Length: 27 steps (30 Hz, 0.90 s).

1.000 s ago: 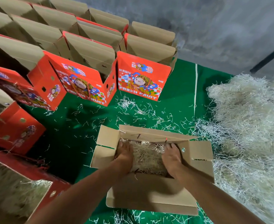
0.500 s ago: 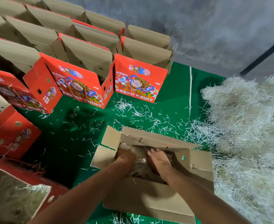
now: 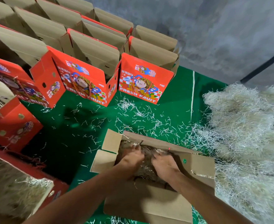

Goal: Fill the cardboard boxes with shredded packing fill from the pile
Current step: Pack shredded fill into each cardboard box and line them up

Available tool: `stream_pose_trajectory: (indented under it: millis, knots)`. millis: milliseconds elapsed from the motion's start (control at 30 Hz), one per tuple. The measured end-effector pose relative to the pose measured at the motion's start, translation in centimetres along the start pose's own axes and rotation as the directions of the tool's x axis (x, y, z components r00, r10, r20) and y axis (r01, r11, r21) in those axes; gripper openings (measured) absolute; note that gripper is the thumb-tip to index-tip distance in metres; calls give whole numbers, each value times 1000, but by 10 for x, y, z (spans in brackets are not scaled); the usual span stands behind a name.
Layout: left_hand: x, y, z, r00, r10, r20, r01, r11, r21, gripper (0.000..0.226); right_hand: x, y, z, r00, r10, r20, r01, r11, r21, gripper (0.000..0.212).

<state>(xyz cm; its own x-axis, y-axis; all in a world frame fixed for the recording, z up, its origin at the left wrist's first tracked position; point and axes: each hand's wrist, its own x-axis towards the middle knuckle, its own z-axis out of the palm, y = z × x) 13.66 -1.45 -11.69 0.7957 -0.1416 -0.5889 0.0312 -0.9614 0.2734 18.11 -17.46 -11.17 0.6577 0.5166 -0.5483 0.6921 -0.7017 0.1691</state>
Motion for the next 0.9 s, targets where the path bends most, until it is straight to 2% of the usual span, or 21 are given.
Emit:
stream_pose_trajectory:
  millis: [33, 100, 133, 200, 300, 367, 433, 500, 533, 600, 633, 700, 767, 833, 900]
  knots:
    - [2, 5, 3, 996, 64, 59, -60, 996, -66, 44, -4, 1, 4, 996, 47, 76, -51, 997, 58, 39]
    - [5, 13, 9, 970, 119, 214, -90, 986, -139, 33, -10, 7, 18, 962, 119, 245, -169, 966, 194, 35]
    - [4, 15, 8, 944, 127, 303, -82, 984, -156, 33, -10, 9, 24, 952, 128, 279, -199, 950, 242, 35]
    - [6, 15, 9, 915, 118, 385, -59, 985, -161, 35, -9, 12, 27, 952, 113, 285, -204, 928, 312, 40]
    - [9, 14, 6, 934, 43, 356, -10, 995, -95, 39, -4, 10, 26, 944, 111, 311, -215, 921, 326, 83]
    - [13, 11, 5, 939, 0, 345, 14, 999, -38, 45, -3, 11, 20, 941, 149, 303, -269, 873, 406, 110]
    - [15, 9, 7, 947, -71, 314, 70, 997, 14, 49, -4, 7, 13, 947, 125, 295, -250, 864, 438, 117]
    - [14, 8, 12, 946, -131, 296, 116, 991, 67, 53, -2, 2, 13, 952, 86, 293, -212, 877, 431, 111]
    - [12, 9, 12, 942, -158, 296, 138, 987, 85, 51, 0, 0, 12, 959, 87, 269, -194, 895, 403, 100]
    - [10, 12, 11, 961, -141, 239, 134, 990, 48, 37, 1, -1, 2, 988, 84, 132, -118, 954, 276, 59]
    - [10, 13, 9, 977, -124, 176, 120, 992, 29, 33, 4, 1, -3, 996, 71, 52, -79, 979, 190, 48]
    - [10, 13, 2, 991, -132, 21, 130, 989, 66, 35, 8, 4, -6, 999, 49, 12, -50, 993, 107, 44]
    - [9, 10, -2, 973, -208, -98, 216, 974, 72, 49, 10, 3, -6, 992, 92, 88, -104, 983, 153, 40]
    - [7, 1, -3, 964, -262, -44, 263, 964, 41, 47, 8, -3, -2, 956, 115, 269, -148, 983, 106, 38]
    - [9, -11, -3, 968, -240, 71, 242, 970, -26, 36, 6, -5, 2, 917, 134, 377, -173, 982, 71, 44]
